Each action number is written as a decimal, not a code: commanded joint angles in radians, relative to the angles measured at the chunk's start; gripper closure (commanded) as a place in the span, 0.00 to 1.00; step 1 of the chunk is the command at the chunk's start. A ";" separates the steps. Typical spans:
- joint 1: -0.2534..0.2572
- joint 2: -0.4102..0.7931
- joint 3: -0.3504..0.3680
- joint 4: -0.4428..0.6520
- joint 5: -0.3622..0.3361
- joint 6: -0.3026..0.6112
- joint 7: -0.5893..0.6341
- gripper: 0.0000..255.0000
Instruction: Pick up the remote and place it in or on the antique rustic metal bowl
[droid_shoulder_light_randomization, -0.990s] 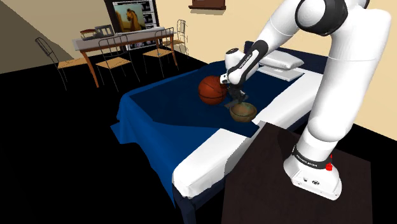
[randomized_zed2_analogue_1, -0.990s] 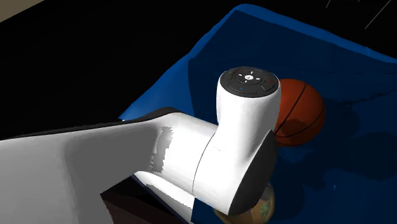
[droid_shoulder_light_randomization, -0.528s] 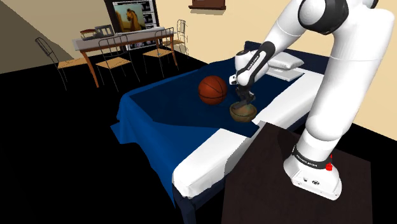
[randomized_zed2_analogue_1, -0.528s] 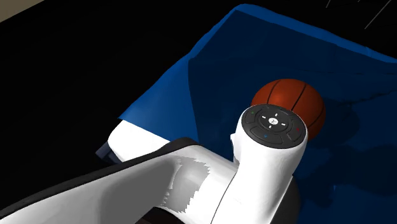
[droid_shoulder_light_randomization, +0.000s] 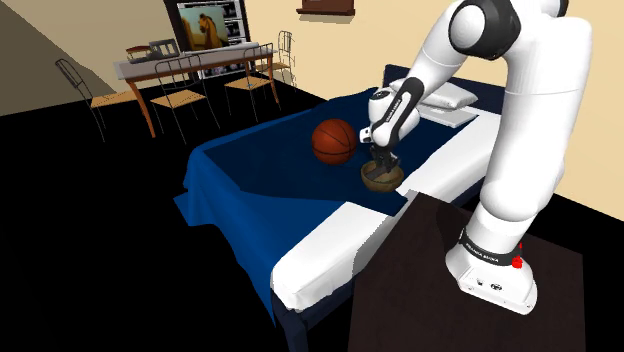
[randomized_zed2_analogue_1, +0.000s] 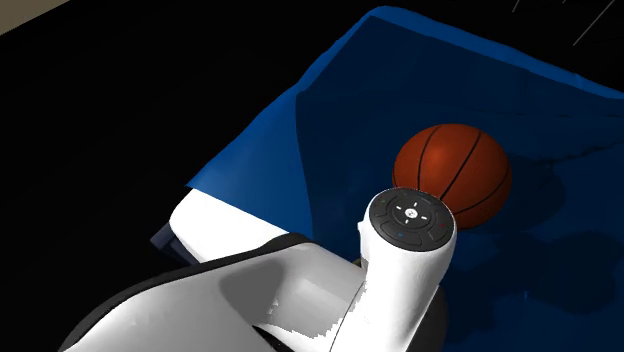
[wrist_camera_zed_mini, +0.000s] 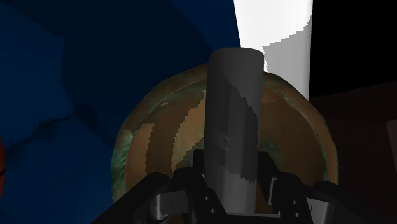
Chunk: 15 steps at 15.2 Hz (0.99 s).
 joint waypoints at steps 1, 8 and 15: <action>-0.001 0.013 0.001 0.002 0.002 0.011 0.001 1.00; -0.001 0.013 0.001 0.002 0.002 0.011 0.001 0.00; 0.012 -0.057 0.002 0.000 -0.002 -0.058 0.003 0.00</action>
